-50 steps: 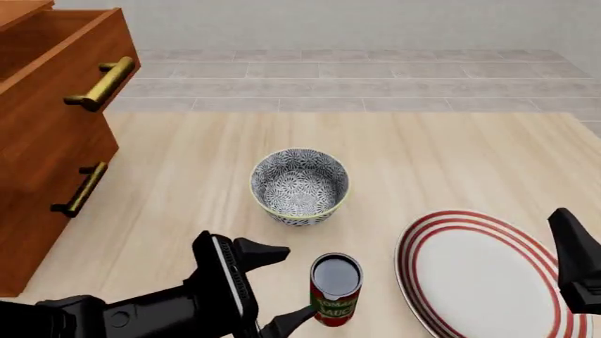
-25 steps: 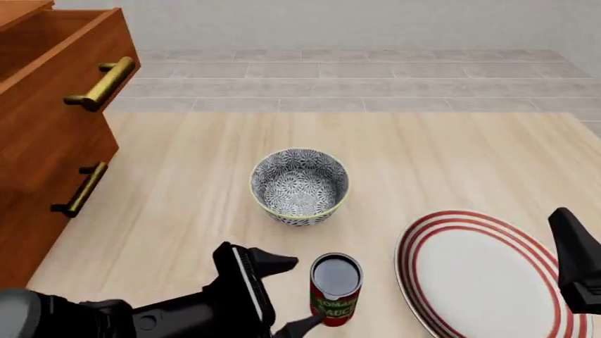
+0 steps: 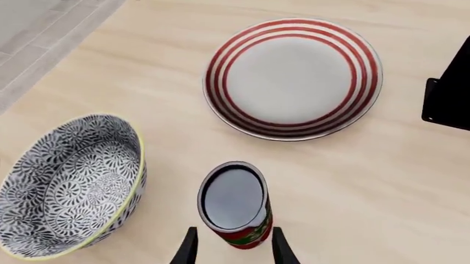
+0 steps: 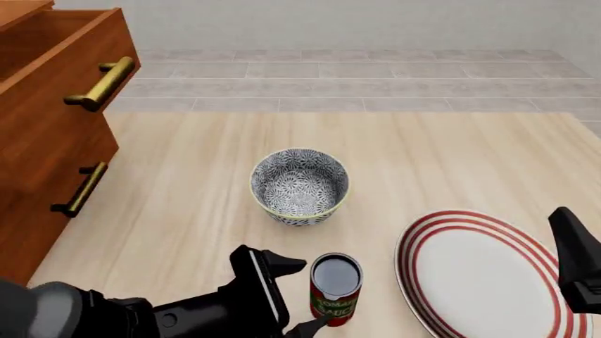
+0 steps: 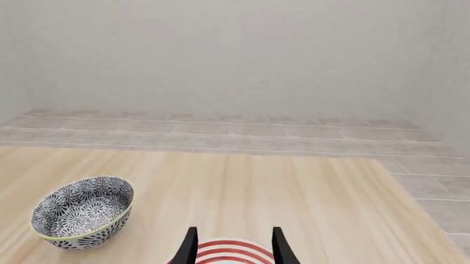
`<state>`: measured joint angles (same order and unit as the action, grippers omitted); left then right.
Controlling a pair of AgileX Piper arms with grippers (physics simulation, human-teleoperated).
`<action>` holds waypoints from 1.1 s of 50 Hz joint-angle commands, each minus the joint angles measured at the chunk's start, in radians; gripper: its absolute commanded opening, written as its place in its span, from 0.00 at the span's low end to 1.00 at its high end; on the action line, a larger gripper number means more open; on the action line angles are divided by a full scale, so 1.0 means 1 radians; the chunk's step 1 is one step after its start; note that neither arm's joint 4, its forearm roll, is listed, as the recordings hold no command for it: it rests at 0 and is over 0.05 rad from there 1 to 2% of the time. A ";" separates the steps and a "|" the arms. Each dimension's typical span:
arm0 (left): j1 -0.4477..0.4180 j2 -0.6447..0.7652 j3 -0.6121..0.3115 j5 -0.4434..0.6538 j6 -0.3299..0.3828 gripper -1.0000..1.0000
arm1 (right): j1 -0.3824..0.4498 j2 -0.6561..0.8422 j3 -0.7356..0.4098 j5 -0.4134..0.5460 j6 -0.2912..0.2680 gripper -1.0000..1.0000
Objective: Put the ketchup in the top drawer of the cabinet.
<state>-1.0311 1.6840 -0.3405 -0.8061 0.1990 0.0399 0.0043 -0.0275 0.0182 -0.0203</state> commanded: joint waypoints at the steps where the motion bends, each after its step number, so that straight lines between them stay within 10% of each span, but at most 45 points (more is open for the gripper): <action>1: 0.016 0.004 -0.030 0.021 -0.004 1.00 | 0.000 0.002 -0.003 0.002 0.000 1.00; 45: -0.030 0.098 -0.111 0.024 0.031 1.00 | 0.009 -0.002 0.009 -0.006 0.004 1.00; 46: -0.030 0.096 -0.112 0.028 0.030 0.00 | 0.008 -0.002 0.006 -0.003 0.004 1.00; 55: -0.030 0.032 -0.093 0.042 0.047 0.00 | 0.008 -0.002 0.006 -0.004 0.003 1.00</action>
<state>-1.0579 1.7651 -0.4441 -0.7805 0.2223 0.0470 0.0026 -0.0203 0.0128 -0.0165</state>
